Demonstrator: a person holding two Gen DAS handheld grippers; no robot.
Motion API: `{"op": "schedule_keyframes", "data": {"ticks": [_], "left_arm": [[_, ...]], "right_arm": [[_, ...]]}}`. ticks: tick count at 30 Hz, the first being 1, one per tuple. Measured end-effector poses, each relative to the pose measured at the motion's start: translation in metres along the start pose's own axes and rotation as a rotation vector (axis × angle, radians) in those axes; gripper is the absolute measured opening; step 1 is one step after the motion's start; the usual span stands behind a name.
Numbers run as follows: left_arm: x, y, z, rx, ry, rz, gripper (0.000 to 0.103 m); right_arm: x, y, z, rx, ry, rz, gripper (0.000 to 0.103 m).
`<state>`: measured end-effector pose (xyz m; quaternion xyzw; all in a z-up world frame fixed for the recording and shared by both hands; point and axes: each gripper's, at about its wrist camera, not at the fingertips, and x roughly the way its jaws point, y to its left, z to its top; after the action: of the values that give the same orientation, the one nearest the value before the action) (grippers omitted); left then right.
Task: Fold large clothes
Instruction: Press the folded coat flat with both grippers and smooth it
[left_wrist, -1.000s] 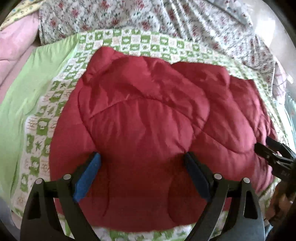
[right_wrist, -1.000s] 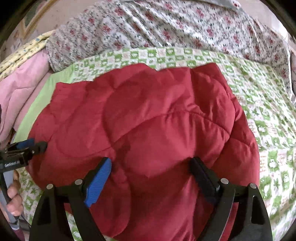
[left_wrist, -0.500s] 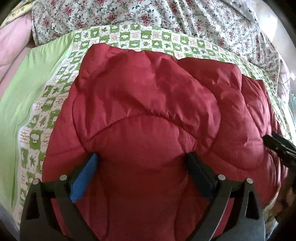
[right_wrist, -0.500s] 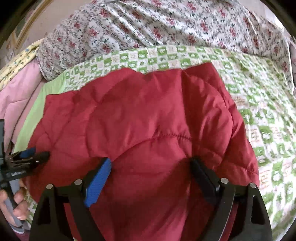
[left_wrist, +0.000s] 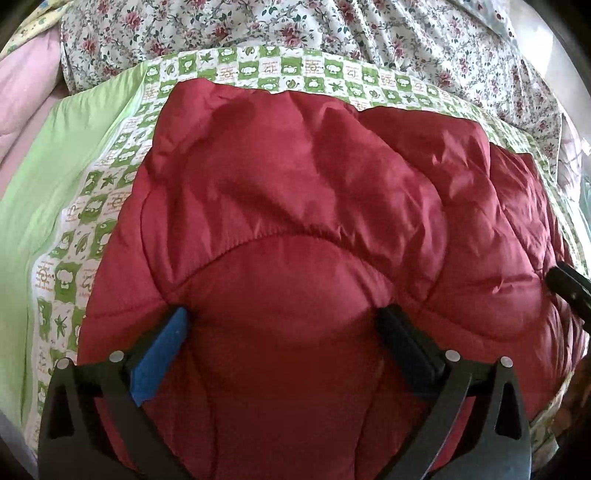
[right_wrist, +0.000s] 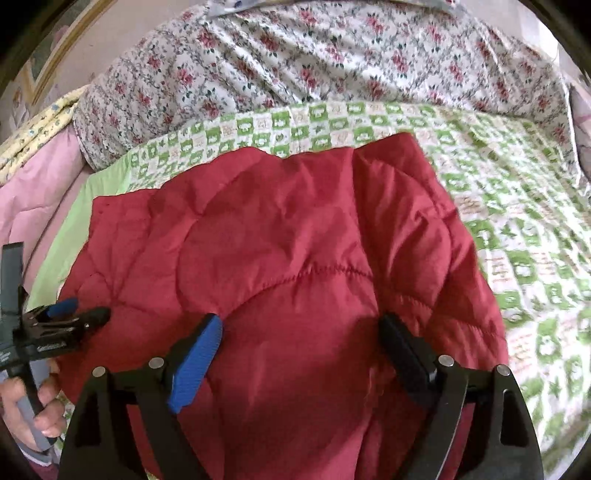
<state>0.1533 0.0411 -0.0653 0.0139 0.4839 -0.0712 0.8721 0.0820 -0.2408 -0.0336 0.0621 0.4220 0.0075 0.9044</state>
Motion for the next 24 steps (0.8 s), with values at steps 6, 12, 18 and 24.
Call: {"op": "schedule_keyframes", "data": {"ticks": [6,12,18,24], "left_arm": [[0.001,-0.001,0.000,0.008,-0.008,0.011,0.103],[0.000,-0.004,0.000,0.009,-0.007,0.023,0.103],[-0.023,-0.005,-0.008,0.024,-0.013,0.046,0.103],[-0.056,-0.004,-0.035,0.029,-0.033,0.062,0.103]], "right_arm": [[0.024,-0.010,-0.003,0.016,0.022,0.026,0.089],[0.023,-0.009,-0.003,0.015,0.024,0.022,0.090],[-0.002,-0.005,-0.004,0.021,0.012,0.036,0.089],[-0.042,0.010,-0.025,-0.031,-0.006,0.066,0.091]]}}
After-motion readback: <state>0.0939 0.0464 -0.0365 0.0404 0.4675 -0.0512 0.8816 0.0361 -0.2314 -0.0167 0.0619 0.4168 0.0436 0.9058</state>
